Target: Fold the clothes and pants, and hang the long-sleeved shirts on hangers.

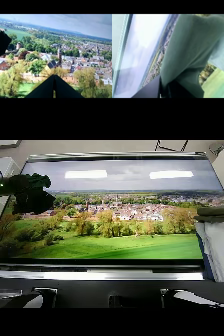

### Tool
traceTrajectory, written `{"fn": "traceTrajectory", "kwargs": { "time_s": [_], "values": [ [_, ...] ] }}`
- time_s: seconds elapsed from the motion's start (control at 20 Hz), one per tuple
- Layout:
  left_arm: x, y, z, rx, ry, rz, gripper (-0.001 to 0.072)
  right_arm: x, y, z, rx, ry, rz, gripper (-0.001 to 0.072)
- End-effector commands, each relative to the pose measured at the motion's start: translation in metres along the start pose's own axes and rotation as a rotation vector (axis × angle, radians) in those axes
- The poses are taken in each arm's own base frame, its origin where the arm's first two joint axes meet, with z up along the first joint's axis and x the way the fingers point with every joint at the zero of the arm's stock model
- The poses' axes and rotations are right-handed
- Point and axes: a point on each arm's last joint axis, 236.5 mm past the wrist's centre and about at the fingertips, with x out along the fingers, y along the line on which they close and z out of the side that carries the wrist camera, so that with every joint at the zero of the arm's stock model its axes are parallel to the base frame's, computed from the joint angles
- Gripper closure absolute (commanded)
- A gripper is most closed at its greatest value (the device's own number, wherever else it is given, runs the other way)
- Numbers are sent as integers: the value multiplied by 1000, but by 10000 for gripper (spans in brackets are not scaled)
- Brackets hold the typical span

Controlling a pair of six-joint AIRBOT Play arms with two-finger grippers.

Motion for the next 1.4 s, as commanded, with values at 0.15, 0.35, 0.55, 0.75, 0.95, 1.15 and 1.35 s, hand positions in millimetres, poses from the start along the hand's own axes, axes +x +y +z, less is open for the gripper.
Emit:
{"fn": "traceTrajectory", "kwargs": {
  "time_s": [0.15,0.35,0.55,0.75,0.95,1.15,1.35],
  "values": [
    [0,-1,0,6,0,-2,683,-59,-97,-34,134,95,-325,674],
    [2,-8,-2,35,7,-13,683,-81,-179,-55,191,137,-646,674],
    [3,-13,-4,53,11,-23,683,-65,-232,-81,271,191,-747,674],
    [4,-21,-6,73,17,-36,683,-57,-277,-105,295,247,-846,674],
    [6,-24,-8,78,21,-41,683,-46,-281,-99,287,208,-822,41],
    [-8,-69,8,84,-35,-181,684,-10,-142,-15,83,-36,-298,104],
    [-6,-76,47,278,-188,-30,685,4,50,-14,-395,-170,-19,105]
  ]
}}
